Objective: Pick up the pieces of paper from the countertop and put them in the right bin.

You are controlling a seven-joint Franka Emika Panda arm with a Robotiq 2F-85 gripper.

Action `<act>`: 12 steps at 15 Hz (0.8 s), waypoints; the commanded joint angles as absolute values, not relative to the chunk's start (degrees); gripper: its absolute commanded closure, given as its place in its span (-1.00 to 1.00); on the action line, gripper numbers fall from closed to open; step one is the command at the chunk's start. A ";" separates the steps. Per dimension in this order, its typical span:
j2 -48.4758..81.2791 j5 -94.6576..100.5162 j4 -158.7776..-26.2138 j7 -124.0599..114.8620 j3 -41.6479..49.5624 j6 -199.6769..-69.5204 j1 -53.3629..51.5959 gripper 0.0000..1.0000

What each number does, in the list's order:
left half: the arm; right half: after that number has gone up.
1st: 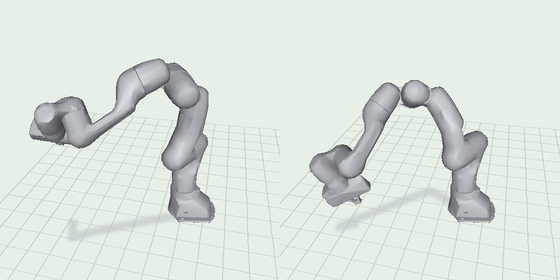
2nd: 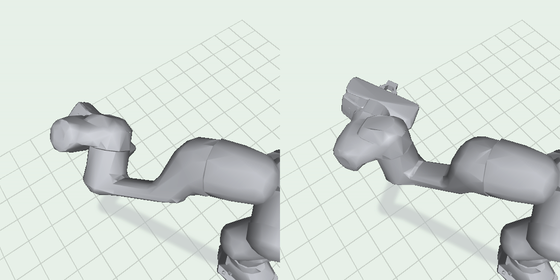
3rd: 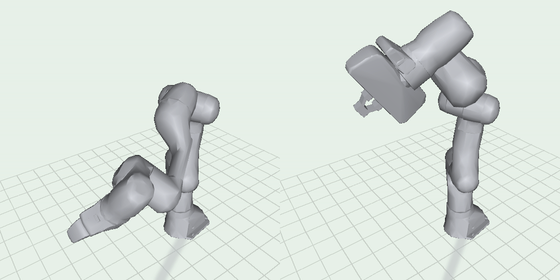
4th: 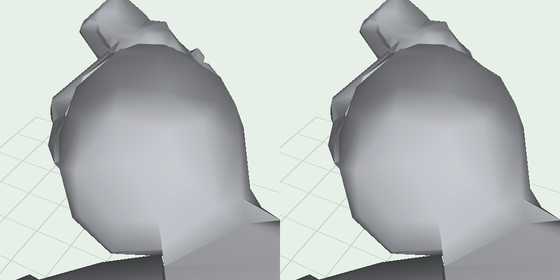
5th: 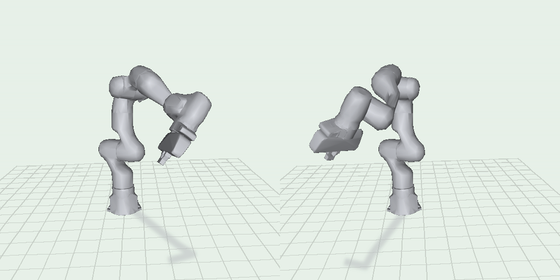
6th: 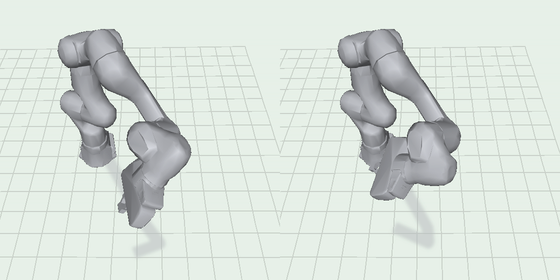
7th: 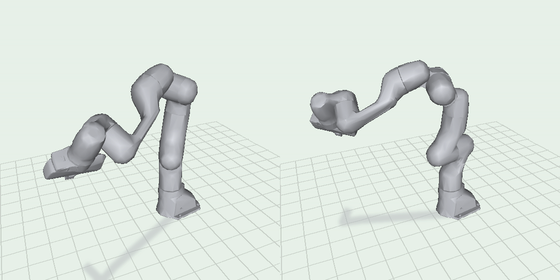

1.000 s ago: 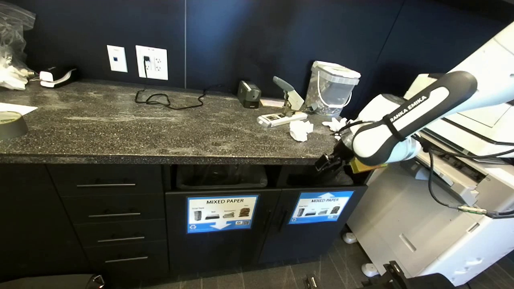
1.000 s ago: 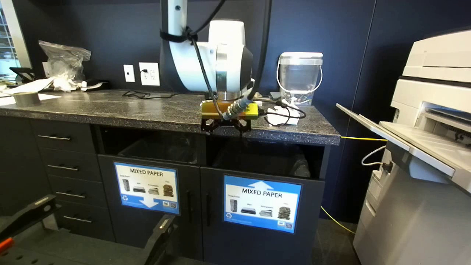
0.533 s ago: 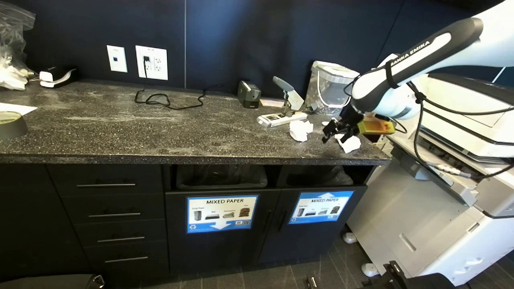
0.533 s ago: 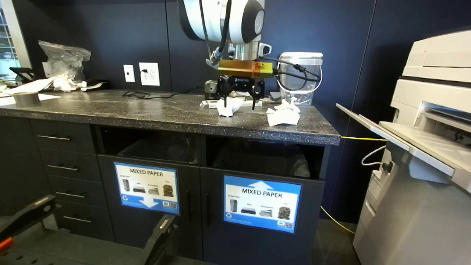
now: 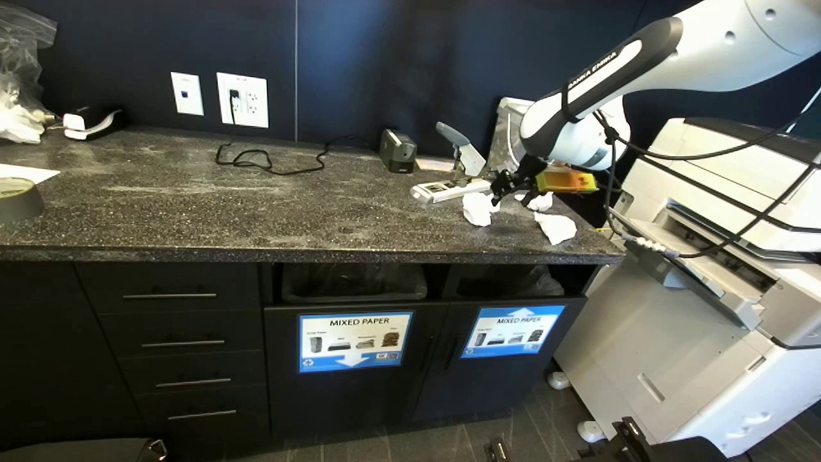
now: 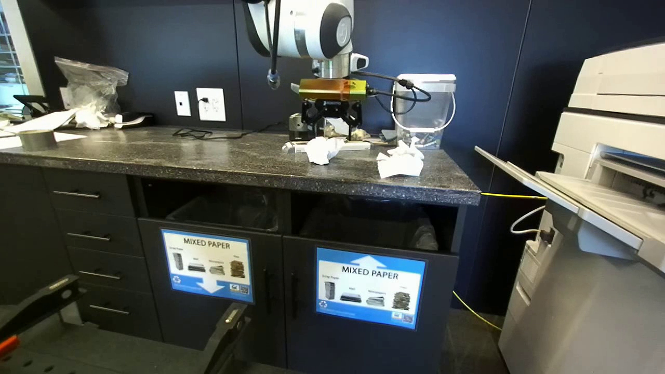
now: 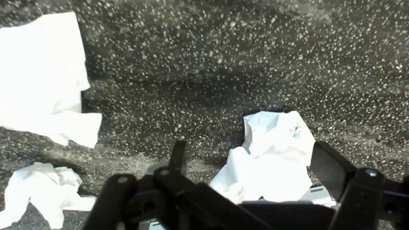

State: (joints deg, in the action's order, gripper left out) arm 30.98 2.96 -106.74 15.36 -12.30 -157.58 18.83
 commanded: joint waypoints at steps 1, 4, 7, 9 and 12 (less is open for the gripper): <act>35.41 1.26 -99.05 14.18 -7.70 -155.16 13.09 -1.00; 37.99 0.41 -94.91 14.10 -6.79 -152.35 11.68 -1.00; 40.49 -0.91 -90.98 14.95 -7.19 -149.00 11.65 -1.00; 42.03 -1.65 -88.58 15.34 -7.49 -147.11 11.71 -1.00; 43.97 -2.09 -85.75 15.48 -7.46 -145.55 11.52 -1.00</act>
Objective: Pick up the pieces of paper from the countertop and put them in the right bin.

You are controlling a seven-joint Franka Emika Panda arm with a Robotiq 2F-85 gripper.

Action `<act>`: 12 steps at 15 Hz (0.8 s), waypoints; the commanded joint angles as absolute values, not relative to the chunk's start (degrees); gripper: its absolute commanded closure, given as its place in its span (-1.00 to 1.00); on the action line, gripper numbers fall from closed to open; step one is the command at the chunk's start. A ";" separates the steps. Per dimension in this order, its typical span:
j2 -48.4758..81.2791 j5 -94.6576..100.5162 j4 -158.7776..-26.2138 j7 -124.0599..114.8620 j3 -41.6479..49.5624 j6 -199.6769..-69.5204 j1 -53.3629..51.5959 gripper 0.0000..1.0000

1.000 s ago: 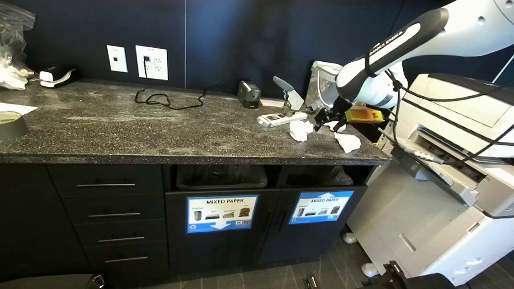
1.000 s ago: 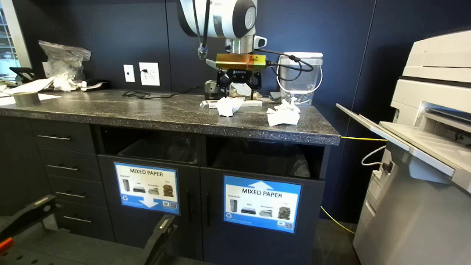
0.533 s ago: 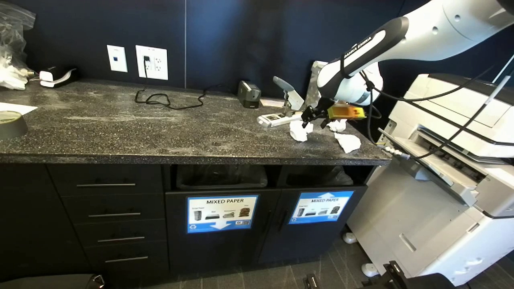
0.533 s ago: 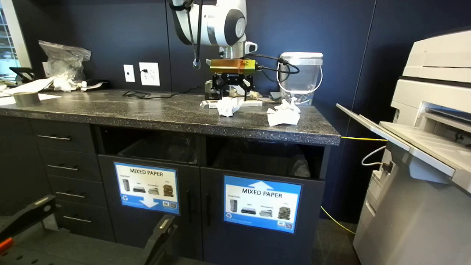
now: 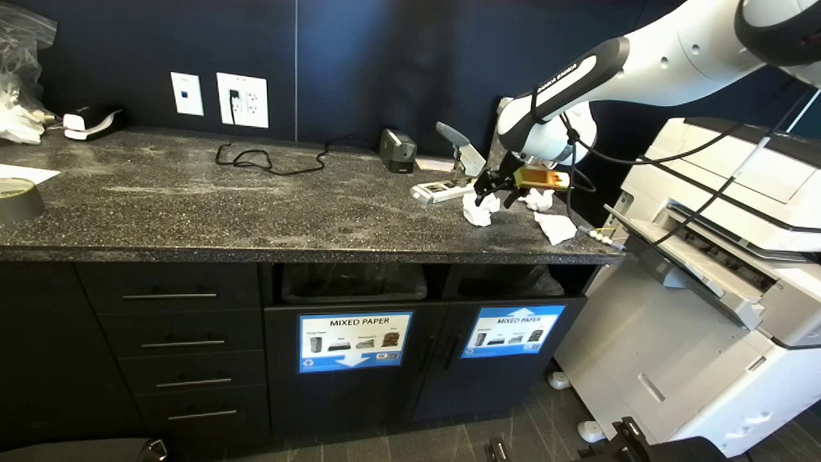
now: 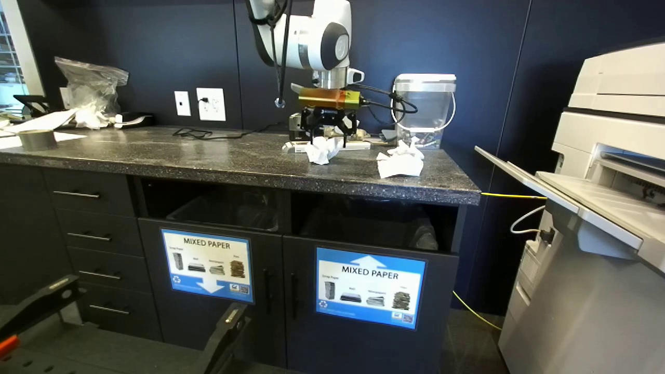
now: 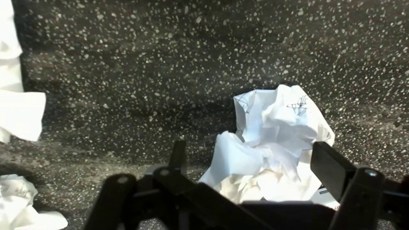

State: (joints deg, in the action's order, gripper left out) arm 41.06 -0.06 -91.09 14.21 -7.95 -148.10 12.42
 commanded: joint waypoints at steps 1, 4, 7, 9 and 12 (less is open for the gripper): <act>44.54 -2.32 -84.96 15.45 -7.49 -145.17 11.35 -1.00; 46.13 -2.85 -82.57 15.61 -7.69 -144.03 11.21 -1.00; 46.89 -3.03 -81.07 15.59 -7.72 -143.60 10.86 -1.00; 47.00 -3.07 -80.33 16.07 -7.92 -143.97 10.96 -1.00; 47.69 -3.18 -78.85 16.91 -8.41 -144.17 10.81 -1.00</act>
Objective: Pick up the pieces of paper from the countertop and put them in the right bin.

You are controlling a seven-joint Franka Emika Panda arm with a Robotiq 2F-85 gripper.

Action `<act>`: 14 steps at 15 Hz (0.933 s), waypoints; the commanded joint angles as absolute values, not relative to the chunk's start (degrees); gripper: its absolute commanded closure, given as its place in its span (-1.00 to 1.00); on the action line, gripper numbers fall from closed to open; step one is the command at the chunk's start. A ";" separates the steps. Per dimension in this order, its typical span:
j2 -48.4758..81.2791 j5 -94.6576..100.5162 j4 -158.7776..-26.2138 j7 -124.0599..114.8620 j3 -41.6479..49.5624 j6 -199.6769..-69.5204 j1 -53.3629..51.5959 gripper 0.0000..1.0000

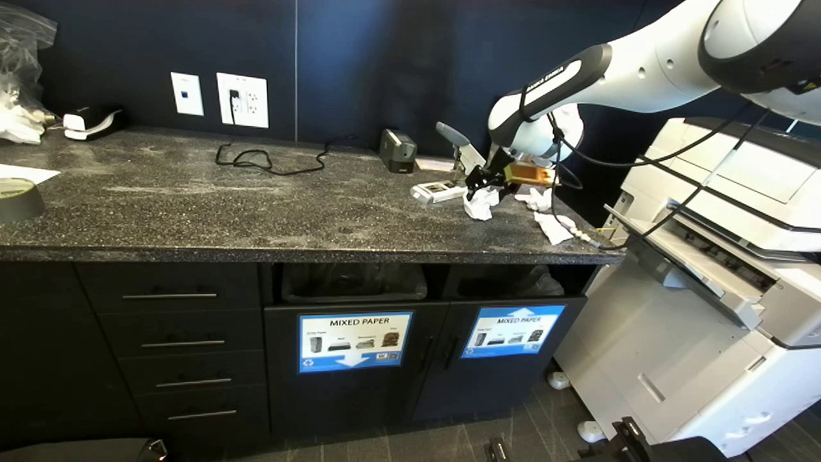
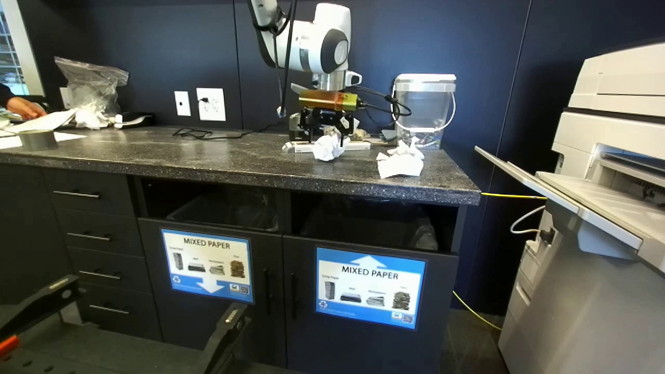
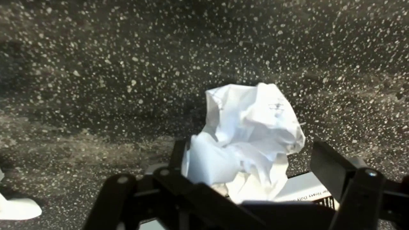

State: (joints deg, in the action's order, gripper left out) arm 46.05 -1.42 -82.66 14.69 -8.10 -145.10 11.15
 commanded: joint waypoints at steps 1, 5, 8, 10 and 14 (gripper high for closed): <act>47.93 -3.02 -78.87 16.77 -8.53 -144.74 10.25 -1.00; 49.36 -3.34 -77.07 17.85 -9.47 -144.28 10.21 -1.00; 50.83 -3.11 -75.71 17.91 -9.66 -144.01 9.66 -1.00; 51.75 -2.99 -74.87 18.00 -9.71 -143.81 9.43 -1.00; 53.02 -2.70 -73.69 18.16 -9.61 -143.60 9.00 -1.00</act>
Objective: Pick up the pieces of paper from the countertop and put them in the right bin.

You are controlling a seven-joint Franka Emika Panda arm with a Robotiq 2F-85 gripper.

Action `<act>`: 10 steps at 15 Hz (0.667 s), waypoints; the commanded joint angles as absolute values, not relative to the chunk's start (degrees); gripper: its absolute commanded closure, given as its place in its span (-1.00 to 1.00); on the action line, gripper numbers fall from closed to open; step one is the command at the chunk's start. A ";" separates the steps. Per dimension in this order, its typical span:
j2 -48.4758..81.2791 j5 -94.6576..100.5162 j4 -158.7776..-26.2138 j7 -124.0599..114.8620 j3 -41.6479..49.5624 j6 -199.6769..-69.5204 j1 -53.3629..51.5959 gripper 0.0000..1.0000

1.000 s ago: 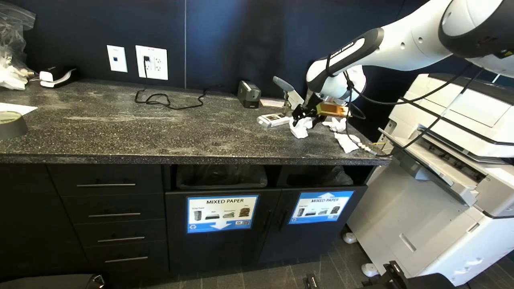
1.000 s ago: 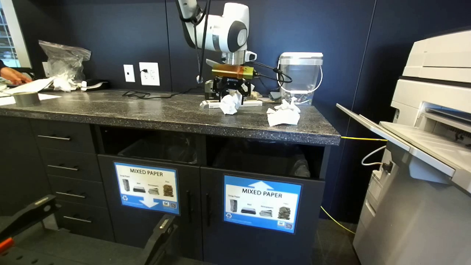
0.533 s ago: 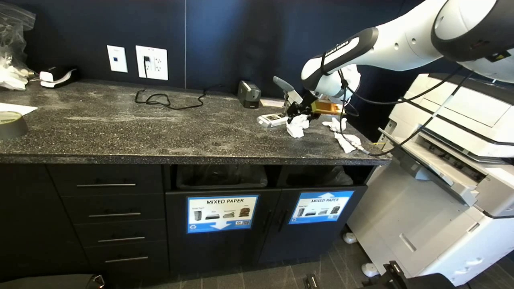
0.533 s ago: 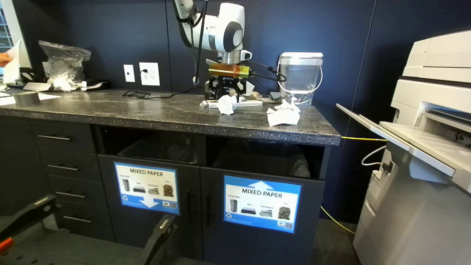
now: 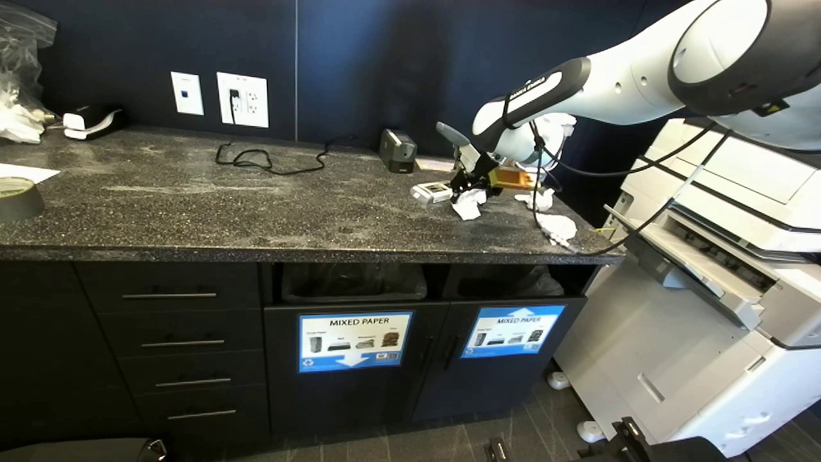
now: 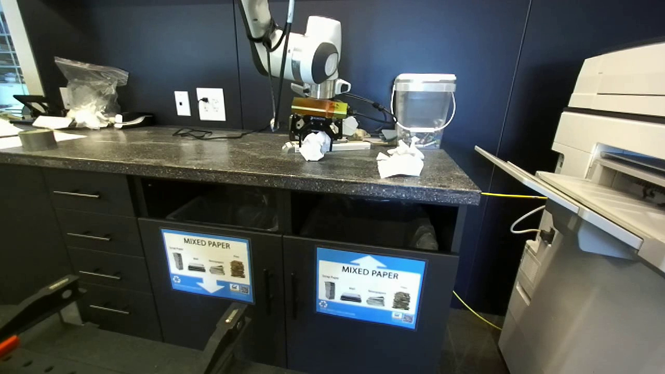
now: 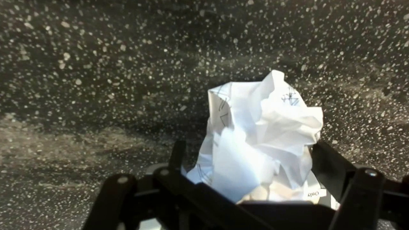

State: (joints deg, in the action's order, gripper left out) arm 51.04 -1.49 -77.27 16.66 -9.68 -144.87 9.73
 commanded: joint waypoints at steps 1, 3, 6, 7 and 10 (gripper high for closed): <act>53.38 -2.97 -72.87 18.69 -9.82 -142.97 9.54 -0.89; 53.79 -2.44 -72.77 18.14 -9.35 -143.14 8.67 -0.40; 54.27 -2.23 -72.22 18.14 -9.16 -142.87 8.41 -0.09; 54.13 -2.47 -72.04 18.62 -9.35 -142.45 8.93 0.06; 54.12 -2.15 -71.79 18.46 -9.02 -141.95 8.47 0.50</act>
